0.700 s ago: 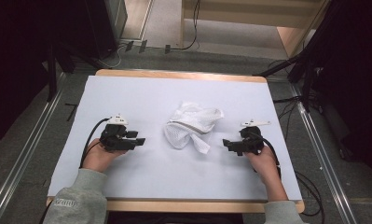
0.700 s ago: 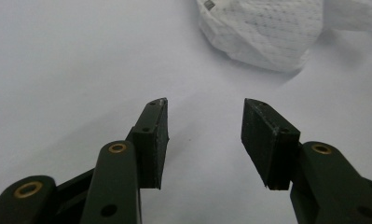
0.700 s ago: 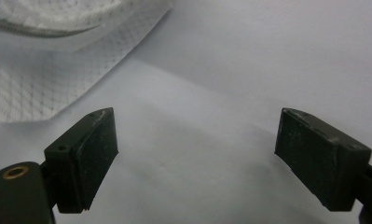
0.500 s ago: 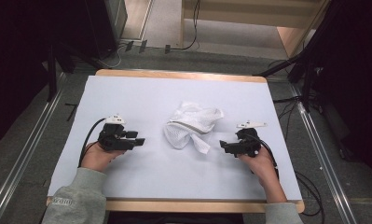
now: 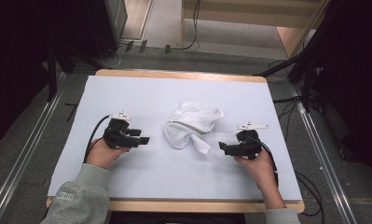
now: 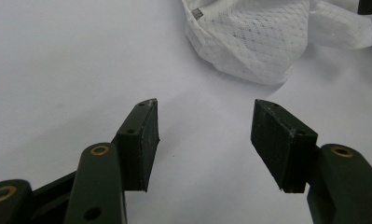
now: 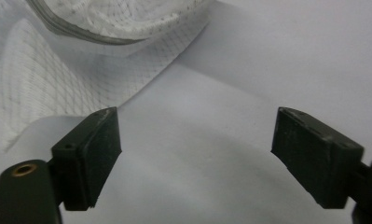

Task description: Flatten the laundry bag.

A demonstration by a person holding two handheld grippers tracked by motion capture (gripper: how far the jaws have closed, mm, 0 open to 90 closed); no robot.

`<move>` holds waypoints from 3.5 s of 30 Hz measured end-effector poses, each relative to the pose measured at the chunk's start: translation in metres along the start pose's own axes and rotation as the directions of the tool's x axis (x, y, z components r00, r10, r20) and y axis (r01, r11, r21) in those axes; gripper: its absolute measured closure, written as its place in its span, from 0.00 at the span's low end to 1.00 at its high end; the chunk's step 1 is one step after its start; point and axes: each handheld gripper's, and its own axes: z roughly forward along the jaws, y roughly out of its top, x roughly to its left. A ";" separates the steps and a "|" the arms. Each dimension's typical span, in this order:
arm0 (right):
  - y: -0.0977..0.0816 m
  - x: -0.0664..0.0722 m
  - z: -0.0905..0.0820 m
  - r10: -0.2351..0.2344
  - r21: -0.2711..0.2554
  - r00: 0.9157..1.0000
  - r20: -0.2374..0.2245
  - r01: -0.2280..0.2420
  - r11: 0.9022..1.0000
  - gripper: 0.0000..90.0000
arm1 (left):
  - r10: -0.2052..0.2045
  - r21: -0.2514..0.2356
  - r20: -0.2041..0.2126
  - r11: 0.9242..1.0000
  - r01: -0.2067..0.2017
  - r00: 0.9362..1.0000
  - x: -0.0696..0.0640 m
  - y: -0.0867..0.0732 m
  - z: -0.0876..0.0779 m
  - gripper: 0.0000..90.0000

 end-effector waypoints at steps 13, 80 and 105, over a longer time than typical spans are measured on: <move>0.002 0.000 -0.008 0.020 -0.026 0.996 -0.082 -0.022 0.999 0.37 | -0.024 0.003 0.030 1.000 0.023 0.999 0.004 0.004 0.002 0.44; 0.054 0.130 0.070 -0.304 -0.007 0.823 -0.480 0.343 0.939 0.92 | 0.057 -0.079 0.020 0.995 -0.055 0.998 -0.024 -0.004 -0.033 0.43; 0.018 0.097 0.017 -0.224 -0.008 0.908 -0.353 0.237 0.972 0.44 | 0.178 0.072 0.084 0.980 -0.185 0.980 -0.043 0.008 0.035 0.39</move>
